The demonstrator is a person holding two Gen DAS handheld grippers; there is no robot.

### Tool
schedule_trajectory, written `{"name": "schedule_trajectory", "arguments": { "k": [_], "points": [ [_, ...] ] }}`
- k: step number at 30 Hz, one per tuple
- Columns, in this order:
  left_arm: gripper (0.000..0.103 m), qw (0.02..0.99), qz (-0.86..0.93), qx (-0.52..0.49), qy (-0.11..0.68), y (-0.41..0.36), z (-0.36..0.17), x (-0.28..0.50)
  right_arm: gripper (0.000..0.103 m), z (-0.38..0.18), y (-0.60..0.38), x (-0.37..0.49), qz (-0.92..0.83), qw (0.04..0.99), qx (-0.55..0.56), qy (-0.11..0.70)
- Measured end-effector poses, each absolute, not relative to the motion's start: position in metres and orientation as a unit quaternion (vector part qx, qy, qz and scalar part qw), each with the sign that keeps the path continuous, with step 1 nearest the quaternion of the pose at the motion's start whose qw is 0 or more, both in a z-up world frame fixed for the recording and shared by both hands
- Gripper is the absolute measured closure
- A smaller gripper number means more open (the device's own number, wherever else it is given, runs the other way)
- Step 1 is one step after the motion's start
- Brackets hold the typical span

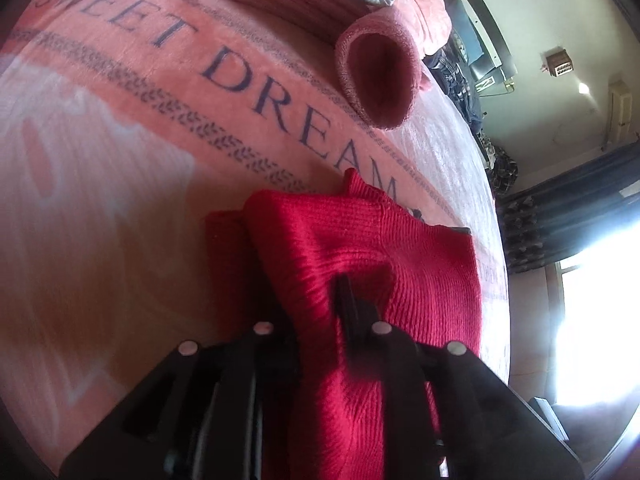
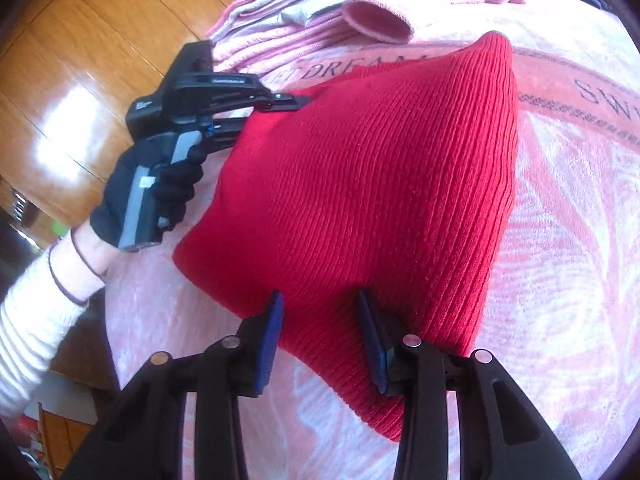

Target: Fold small clothes

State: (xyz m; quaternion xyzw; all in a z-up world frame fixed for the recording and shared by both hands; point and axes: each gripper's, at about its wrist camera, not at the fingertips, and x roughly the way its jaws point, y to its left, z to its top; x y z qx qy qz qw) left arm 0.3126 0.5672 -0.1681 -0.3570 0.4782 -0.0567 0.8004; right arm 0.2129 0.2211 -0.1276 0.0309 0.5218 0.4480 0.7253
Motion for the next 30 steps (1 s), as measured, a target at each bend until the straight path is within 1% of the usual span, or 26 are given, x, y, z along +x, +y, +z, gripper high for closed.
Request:
{"name": "schedule_trajectory", "arguments": {
  "k": [1, 2, 3, 4, 6, 8, 11, 17, 19, 20, 21, 23, 27, 30],
  "points": [
    [0.083, 0.801, -0.052, -0.353, 0.481, 0.568, -0.164, 0.309, 0.063, -0.126, 0.216, 0.213, 0.449, 0.724, 0.037, 0.523],
    [0.076, 0.802, -0.046, -0.349, 0.483, 0.569, -0.159, 0.303, 0.062, -0.125, 0.214, 0.212, 0.451, 0.722, 0.043, 0.523],
    [0.071, 0.803, -0.044, -0.348, 0.482, 0.57, -0.153, 0.295, 0.062, -0.122, 0.209, 0.212, 0.456, 0.721, 0.049, 0.52],
    [0.07, 0.804, -0.043, -0.347, 0.48, 0.57, -0.146, 0.284, 0.062, -0.12, 0.207, 0.208, 0.457, 0.722, 0.05, 0.516],
    [0.062, 0.808, -0.04, -0.339, 0.48, 0.566, -0.134, 0.261, 0.06, -0.117, 0.2, 0.199, 0.451, 0.731, 0.045, 0.511],
    [0.057, 0.808, -0.04, -0.327, 0.489, 0.557, -0.128, 0.233, 0.059, -0.114, 0.196, 0.192, 0.444, 0.735, 0.043, 0.51],
    [0.056, 0.799, -0.052, -0.33, 0.5, 0.543, -0.129, 0.2, 0.059, -0.112, 0.189, 0.186, 0.436, 0.739, 0.037, 0.512],
    [0.055, 0.773, -0.052, -0.353, 0.525, 0.522, -0.146, 0.171, 0.059, -0.114, 0.186, 0.183, 0.43, 0.739, 0.039, 0.517],
    [0.061, 0.772, -0.055, -0.354, 0.525, 0.516, -0.147, 0.168, 0.059, -0.115, 0.185, 0.184, 0.43, 0.738, 0.041, 0.518],
    [0.073, 0.772, -0.055, -0.351, 0.528, 0.513, -0.148, 0.169, 0.059, -0.115, 0.184, 0.184, 0.429, 0.738, 0.042, 0.519],
    [0.094, 0.771, -0.052, -0.345, 0.533, 0.51, -0.149, 0.17, 0.059, -0.116, 0.184, 0.186, 0.428, 0.738, 0.043, 0.52],
    [0.094, 0.771, -0.043, -0.329, 0.544, 0.504, -0.152, 0.17, 0.059, -0.118, 0.183, 0.188, 0.427, 0.737, 0.048, 0.522],
    [0.096, 0.78, -0.036, -0.327, 0.533, 0.511, -0.143, 0.161, 0.059, -0.117, 0.181, 0.188, 0.429, 0.736, 0.051, 0.521],
    [0.098, 0.768, -0.032, -0.337, 0.543, 0.526, -0.156, 0.152, 0.06, -0.118, 0.183, 0.188, 0.432, 0.733, 0.047, 0.523]
  ]
}}
